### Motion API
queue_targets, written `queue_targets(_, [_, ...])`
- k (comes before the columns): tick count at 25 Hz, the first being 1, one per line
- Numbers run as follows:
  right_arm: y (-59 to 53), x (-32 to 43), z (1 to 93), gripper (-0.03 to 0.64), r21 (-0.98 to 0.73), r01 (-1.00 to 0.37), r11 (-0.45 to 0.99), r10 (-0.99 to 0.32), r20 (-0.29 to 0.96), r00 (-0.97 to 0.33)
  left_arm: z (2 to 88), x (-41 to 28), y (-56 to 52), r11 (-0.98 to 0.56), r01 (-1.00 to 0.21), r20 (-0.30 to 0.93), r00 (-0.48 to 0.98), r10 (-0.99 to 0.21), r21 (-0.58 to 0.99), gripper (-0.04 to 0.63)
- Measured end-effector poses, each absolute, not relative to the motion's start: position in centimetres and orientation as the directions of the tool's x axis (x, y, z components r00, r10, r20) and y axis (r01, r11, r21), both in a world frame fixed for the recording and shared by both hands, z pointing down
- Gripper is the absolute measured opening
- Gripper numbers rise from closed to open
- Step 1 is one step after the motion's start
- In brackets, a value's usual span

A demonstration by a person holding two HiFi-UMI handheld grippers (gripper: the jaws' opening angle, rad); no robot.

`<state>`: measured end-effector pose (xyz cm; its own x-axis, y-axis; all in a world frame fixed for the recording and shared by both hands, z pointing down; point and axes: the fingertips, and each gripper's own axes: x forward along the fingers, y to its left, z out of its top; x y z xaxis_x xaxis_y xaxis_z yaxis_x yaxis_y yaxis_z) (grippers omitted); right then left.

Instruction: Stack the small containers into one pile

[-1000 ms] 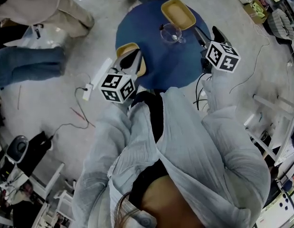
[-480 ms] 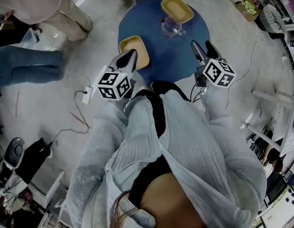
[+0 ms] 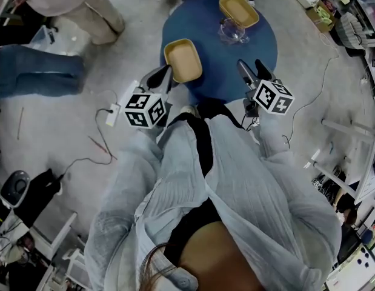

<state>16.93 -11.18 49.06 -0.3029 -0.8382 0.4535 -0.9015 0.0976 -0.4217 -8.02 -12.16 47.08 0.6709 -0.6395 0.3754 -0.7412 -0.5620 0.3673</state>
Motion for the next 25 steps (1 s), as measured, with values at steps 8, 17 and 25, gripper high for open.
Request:
queue_targets(8, [-13.6,8.7,51.6,0.301,-0.454,-0.862,0.225,-0.732,0.506,-0.457,48.2,-13.6,-10.4,-0.421,-0.825,0.409,0.556,-0.723,0.377,0.011])
queue_targets(17, [-15.9,2.5,57.1,0.276,-0.406,-0.858,0.314,-0.595,0.62,-0.511,49.5,-18.1,-8.1,-0.272,-0.881,0.445,0.437,-0.781,0.388,0.011])
queue_targets(25, [-15.1,1.6,60.7,0.194,-0.319,-0.897,0.306,-0.515,0.737,-0.438,50.0,-20.5,-6.1,-0.192,-0.9,0.469,0.374,-0.8,0.39,0.011])
